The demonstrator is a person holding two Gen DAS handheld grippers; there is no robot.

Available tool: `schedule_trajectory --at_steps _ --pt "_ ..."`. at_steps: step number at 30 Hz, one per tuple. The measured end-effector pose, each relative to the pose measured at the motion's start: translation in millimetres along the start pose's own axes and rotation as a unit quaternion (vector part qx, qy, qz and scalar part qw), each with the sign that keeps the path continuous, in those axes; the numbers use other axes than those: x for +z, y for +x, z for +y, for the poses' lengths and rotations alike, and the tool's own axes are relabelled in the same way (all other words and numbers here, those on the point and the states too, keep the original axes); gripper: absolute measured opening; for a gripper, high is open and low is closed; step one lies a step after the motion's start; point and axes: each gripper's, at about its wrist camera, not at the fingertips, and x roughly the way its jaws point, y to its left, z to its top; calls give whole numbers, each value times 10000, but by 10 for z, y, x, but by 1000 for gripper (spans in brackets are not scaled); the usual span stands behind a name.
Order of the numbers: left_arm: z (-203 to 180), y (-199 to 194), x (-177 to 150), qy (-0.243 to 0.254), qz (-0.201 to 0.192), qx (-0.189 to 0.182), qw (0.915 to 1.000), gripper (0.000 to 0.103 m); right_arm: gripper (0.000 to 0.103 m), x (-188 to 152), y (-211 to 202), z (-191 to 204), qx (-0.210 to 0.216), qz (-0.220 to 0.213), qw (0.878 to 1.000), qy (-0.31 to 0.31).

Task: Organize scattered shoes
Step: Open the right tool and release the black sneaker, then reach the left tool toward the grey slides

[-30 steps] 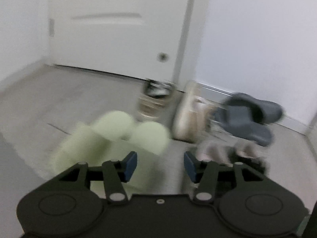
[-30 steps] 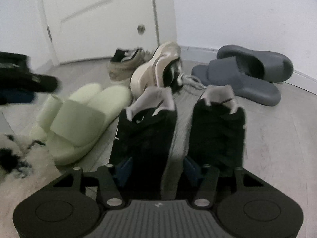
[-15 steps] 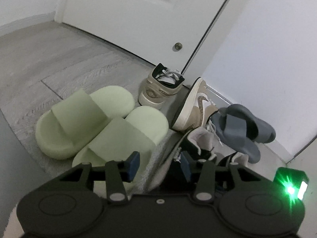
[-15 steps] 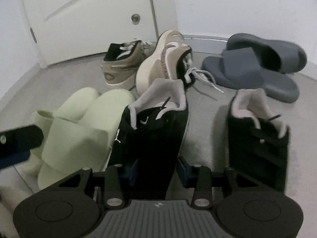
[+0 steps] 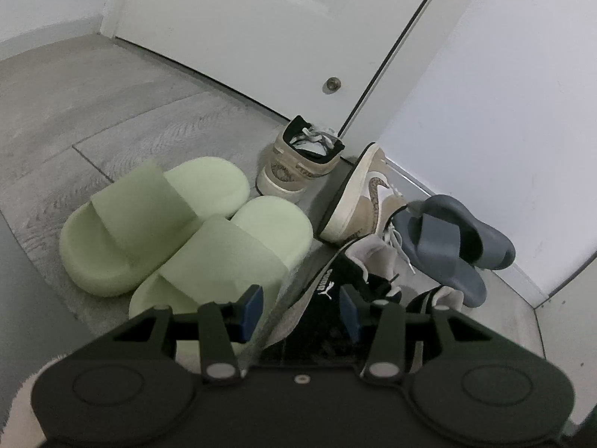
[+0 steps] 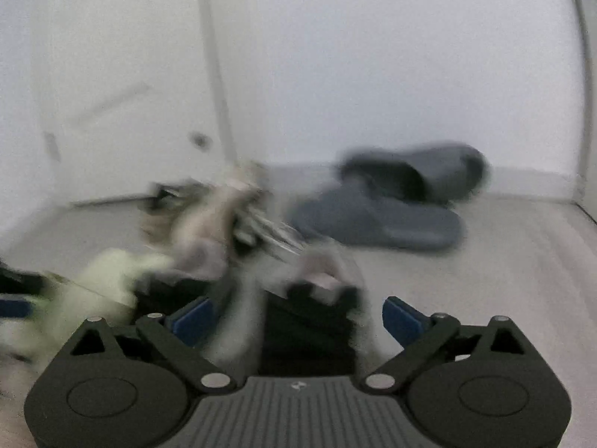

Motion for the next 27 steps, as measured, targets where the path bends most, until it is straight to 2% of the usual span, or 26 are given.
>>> schedule_trajectory --at_steps 4,6,7,11,14,20,22,27 --pt "14 8 2 -45 17 -34 10000 46 97 -45 196 31 172 173 9997 11" --pt "5 10 4 -21 11 -36 10000 46 94 -79 292 112 121 306 9993 -179" --pt "3 6 4 -10 3 -38 10000 46 86 -94 331 144 92 361 9990 -255" --pt "28 1 7 -64 0 -86 9999 46 81 -119 331 219 -43 370 9987 -357" --pt "20 12 9 -64 12 -103 9999 46 80 -107 303 284 -1 438 9985 -339" --pt "5 17 7 -34 9 -110 9999 46 80 -118 323 693 137 605 9974 -375" --pt "12 21 8 -57 12 -117 9999 46 80 -124 348 828 -22 635 9975 -308" --pt "3 24 3 -41 4 -114 9999 46 80 -90 404 935 -2 698 9971 -287"
